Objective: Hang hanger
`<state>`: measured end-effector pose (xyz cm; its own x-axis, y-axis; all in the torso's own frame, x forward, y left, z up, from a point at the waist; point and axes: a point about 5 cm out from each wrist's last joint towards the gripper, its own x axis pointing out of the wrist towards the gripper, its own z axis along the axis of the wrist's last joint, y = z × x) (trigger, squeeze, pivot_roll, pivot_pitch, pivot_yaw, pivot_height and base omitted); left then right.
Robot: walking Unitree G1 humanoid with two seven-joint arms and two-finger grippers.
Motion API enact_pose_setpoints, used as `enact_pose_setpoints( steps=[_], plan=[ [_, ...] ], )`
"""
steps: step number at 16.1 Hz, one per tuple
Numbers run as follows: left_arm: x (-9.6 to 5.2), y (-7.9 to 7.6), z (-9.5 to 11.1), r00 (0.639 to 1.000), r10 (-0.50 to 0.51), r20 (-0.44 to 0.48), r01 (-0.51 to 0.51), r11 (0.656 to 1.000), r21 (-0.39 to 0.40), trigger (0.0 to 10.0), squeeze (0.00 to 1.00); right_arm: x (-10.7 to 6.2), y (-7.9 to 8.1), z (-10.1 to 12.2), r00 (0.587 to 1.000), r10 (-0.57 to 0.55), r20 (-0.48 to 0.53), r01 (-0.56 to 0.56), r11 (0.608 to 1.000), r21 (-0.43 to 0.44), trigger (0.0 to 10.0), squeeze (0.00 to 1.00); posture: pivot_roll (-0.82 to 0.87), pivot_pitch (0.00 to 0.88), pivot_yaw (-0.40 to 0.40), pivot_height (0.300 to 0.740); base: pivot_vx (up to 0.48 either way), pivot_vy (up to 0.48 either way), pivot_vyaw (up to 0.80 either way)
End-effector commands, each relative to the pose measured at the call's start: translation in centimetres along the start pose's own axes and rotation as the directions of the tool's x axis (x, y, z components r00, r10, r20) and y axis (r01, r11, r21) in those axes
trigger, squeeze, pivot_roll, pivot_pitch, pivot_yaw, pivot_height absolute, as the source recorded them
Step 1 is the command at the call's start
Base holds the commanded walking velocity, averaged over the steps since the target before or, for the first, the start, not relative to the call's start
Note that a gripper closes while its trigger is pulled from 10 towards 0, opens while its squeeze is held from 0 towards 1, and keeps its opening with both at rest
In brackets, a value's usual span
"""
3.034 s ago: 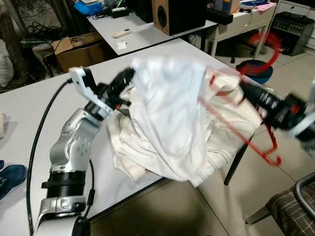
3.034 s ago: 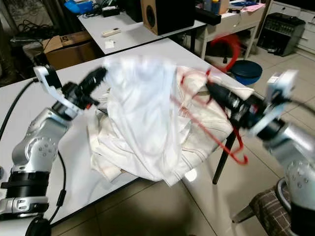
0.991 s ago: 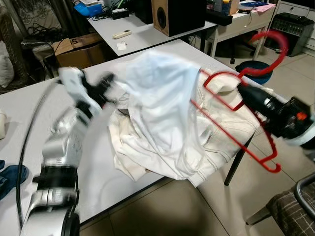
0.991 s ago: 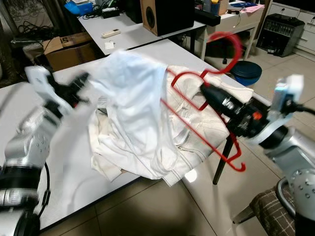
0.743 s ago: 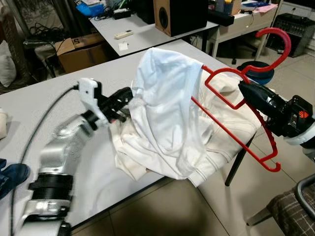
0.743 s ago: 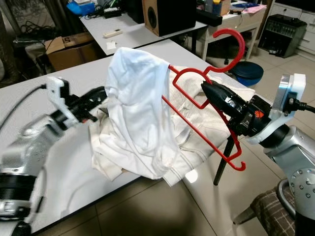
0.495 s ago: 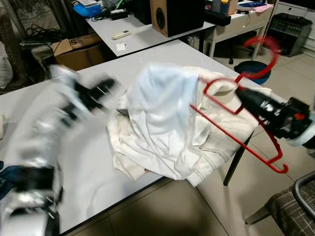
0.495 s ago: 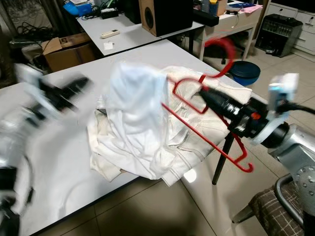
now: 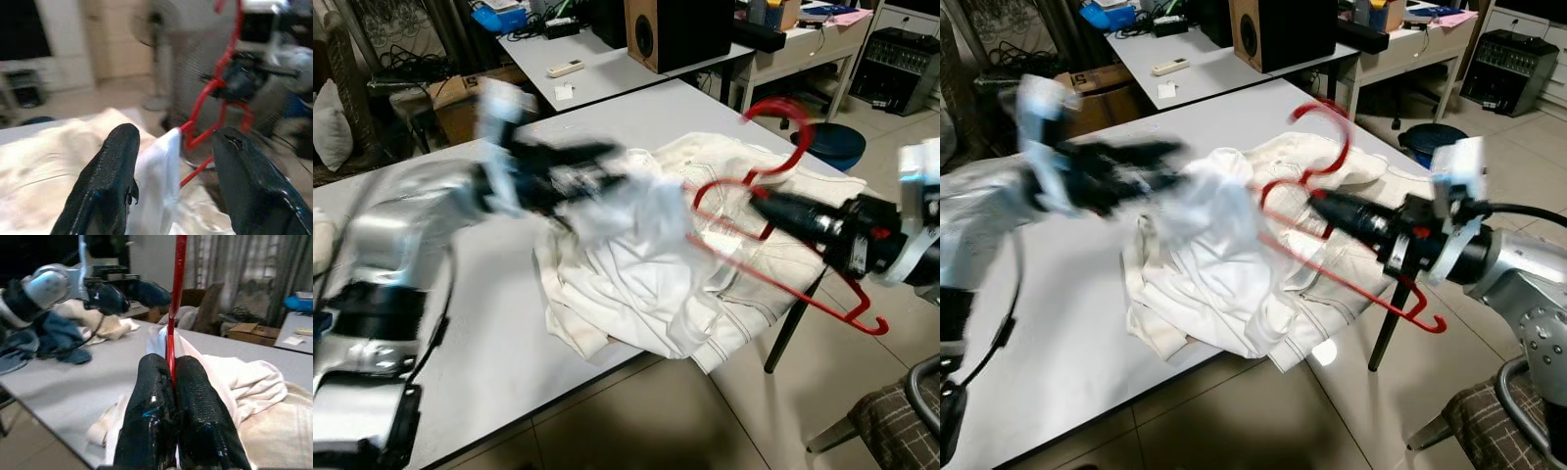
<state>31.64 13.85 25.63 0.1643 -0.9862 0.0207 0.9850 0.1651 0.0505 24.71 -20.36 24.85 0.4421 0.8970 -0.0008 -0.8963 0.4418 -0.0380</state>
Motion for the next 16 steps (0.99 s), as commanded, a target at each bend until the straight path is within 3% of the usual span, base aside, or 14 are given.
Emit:
enact_pose_setpoints(
  steps=[1, 4, 10, 11, 16],
  plan=[
    [0.7, 0.0, 0.9, 0.998, -0.057, -0.039, 0.059, 0.997, 0.042, 10.0, 0.00, 0.5, 0.6, 0.3, 0.997, 0.071, -0.037, -0.072, 0.997, -0.027, 10.0, 0.00, -0.14, 0.000, 0.136, 0.740, 0.000, 0.000, 0.00],
    [1.8, -0.4, 0.9, 0.975, -0.188, -0.115, 0.195, 0.980, 0.051, 10.0, 0.00, 0.6, 0.7, 0.6, 0.993, 0.106, -0.050, -0.108, 0.993, -0.043, 10.0, 0.00, -0.14, 0.000, 0.145, 0.740, 0.000, 0.000, 0.00],
    [1.4, -0.4, -0.4, 0.954, -0.224, -0.200, 0.233, 0.972, 0.021, 10.0, 0.00, 0.6, 1.0, 1.0, 0.988, 0.150, -0.030, -0.151, 0.987, -0.048, 10.0, 0.00, -0.14, 0.000, 0.148, 0.740, 0.000, 0.000, 0.00],
    [1.5, 0.1, -0.7, 0.960, -0.187, -0.207, 0.199, 0.979, 0.036, 0.0, 0.00, 0.7, 1.3, 1.1, 0.985, 0.173, -0.024, -0.174, 0.984, -0.048, 10.0, 0.00, -0.14, 0.000, 0.145, 0.740, 0.000, 0.000, 0.00],
    [1.6, 0.6, -0.5, 0.965, -0.161, -0.206, 0.177, 0.982, 0.064, 0.0, 0.00, 0.7, 1.6, 1.2, 0.978, 0.206, -0.025, -0.207, 0.977, -0.046, 10.0, 0.00, -0.14, 0.000, 0.142, 0.740, 0.000, 0.000, 0.00]
  ],
)
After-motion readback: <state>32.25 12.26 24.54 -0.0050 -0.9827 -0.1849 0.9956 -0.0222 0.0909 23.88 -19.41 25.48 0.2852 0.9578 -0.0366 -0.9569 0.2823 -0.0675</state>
